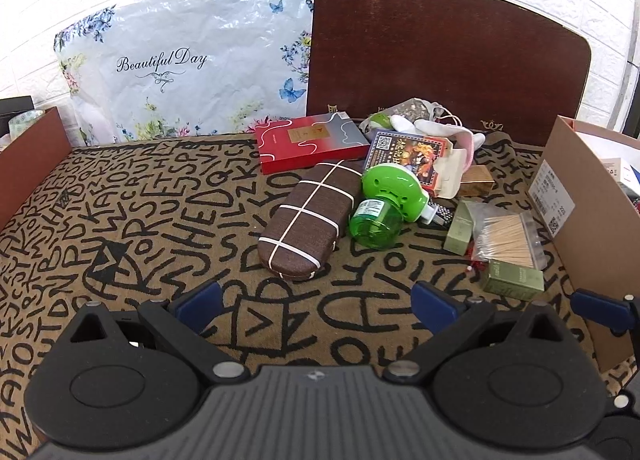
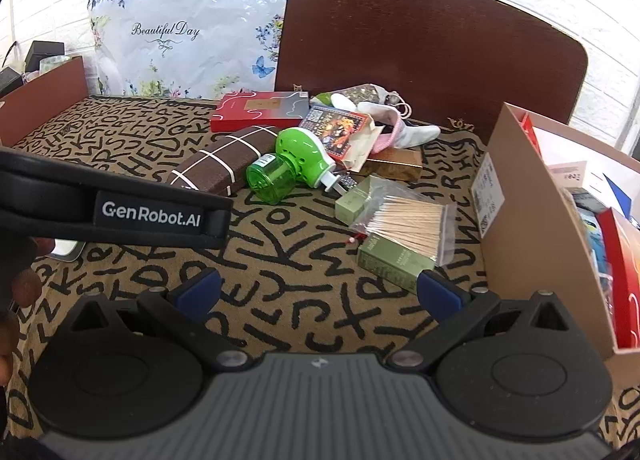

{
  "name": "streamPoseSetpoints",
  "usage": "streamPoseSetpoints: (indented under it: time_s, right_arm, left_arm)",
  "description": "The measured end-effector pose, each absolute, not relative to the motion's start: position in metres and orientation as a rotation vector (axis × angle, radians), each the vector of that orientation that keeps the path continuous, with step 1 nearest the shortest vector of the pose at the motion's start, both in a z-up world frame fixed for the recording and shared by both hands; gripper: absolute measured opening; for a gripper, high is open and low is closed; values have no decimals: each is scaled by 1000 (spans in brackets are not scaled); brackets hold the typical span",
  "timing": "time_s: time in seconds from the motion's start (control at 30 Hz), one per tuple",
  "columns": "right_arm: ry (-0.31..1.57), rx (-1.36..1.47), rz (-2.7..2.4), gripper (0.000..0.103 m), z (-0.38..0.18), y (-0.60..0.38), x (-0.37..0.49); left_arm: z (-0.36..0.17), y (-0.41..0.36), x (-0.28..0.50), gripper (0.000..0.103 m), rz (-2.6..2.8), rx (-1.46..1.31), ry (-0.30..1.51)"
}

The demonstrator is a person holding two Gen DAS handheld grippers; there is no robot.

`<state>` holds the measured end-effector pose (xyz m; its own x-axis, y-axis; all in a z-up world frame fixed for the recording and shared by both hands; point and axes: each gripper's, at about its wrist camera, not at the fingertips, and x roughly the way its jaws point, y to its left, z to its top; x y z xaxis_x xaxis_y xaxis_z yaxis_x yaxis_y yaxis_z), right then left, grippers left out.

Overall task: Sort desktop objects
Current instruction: 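Move the left tool toward the brown striped case, then close the left tool on the brown striped case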

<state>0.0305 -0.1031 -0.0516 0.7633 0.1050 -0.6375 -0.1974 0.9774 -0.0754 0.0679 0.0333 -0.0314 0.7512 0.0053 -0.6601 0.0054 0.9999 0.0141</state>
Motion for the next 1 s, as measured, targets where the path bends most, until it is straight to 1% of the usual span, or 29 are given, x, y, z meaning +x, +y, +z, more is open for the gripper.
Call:
streamPoseSetpoints:
  time_s: [0.5,1.0]
  right_arm:
    - [688,-219,224,101,-63,-75,60]
    - [759,-133,398,101,-95,-45,116]
  left_arm:
    - [-44,60,99,103,-46,-4,755]
    - [-60,92,163,102,-272,-16,804]
